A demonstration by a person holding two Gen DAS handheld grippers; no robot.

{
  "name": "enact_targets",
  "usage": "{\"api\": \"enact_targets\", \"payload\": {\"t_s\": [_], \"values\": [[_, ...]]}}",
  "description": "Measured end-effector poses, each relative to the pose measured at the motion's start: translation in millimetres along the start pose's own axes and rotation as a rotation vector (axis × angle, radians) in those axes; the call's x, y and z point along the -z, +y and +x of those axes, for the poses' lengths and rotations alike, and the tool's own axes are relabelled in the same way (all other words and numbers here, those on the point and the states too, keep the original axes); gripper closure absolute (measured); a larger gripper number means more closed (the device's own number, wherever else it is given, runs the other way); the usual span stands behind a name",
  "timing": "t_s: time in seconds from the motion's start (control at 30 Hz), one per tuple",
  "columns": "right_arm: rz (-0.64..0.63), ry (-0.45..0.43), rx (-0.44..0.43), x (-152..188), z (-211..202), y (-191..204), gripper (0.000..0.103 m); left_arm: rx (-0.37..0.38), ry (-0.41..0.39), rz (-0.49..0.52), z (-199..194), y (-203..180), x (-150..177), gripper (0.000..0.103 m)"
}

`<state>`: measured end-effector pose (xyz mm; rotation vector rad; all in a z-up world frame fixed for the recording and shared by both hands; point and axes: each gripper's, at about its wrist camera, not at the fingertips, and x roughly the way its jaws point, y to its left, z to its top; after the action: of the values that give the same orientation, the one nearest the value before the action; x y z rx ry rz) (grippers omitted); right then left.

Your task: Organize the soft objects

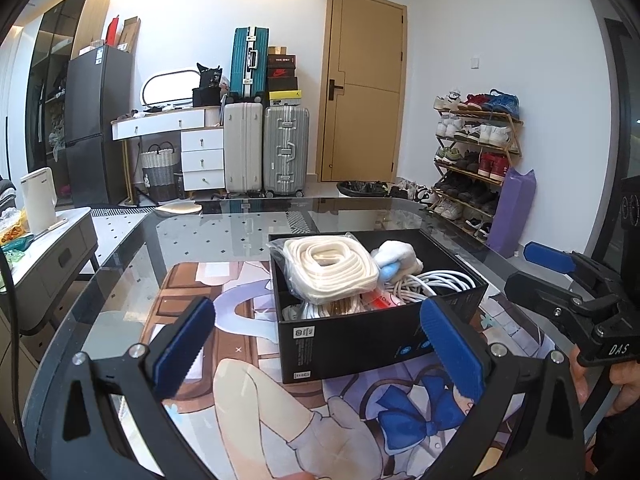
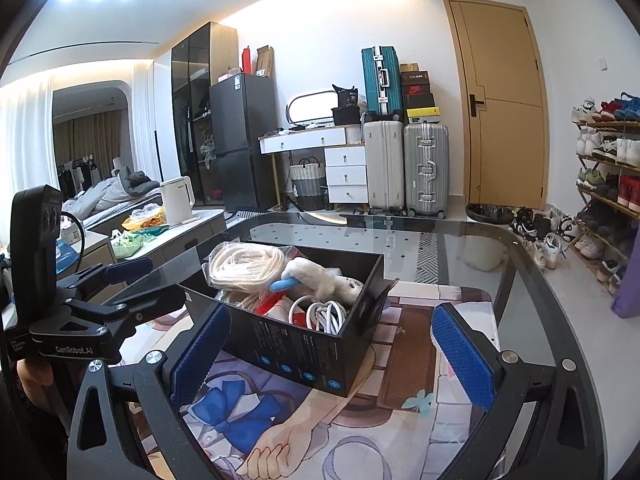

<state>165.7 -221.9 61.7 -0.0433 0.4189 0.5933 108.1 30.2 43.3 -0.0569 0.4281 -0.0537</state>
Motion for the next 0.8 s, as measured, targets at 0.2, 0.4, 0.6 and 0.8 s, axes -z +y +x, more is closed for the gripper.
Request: {"api": "enact_targets", "payload": {"t_s": [0.2, 0.4, 0.6, 0.8], "values": [[-0.002, 0.001, 0.001, -0.1, 0.3, -0.5, 0.001, -0.002, -0.008, 0.001, -1.2, -0.9, -0.4, 0.000], [0.003, 0.004, -0.001, -0.3, -0.5, -2.1, 0.001, -0.002, -0.005, -0.004, -2.1, -0.8, 0.2, 0.000], [0.002, 0.008, -0.001, -1.1, 0.5, -1.8, 0.001, -0.002, -0.008, -0.003, -2.3, -0.1, -0.1, 0.000], [0.004, 0.009, -0.002, -1.2, 1.0, -1.9, 0.001, -0.002, -0.006, -0.004, -2.1, 0.0, -0.1, 0.000]]}}
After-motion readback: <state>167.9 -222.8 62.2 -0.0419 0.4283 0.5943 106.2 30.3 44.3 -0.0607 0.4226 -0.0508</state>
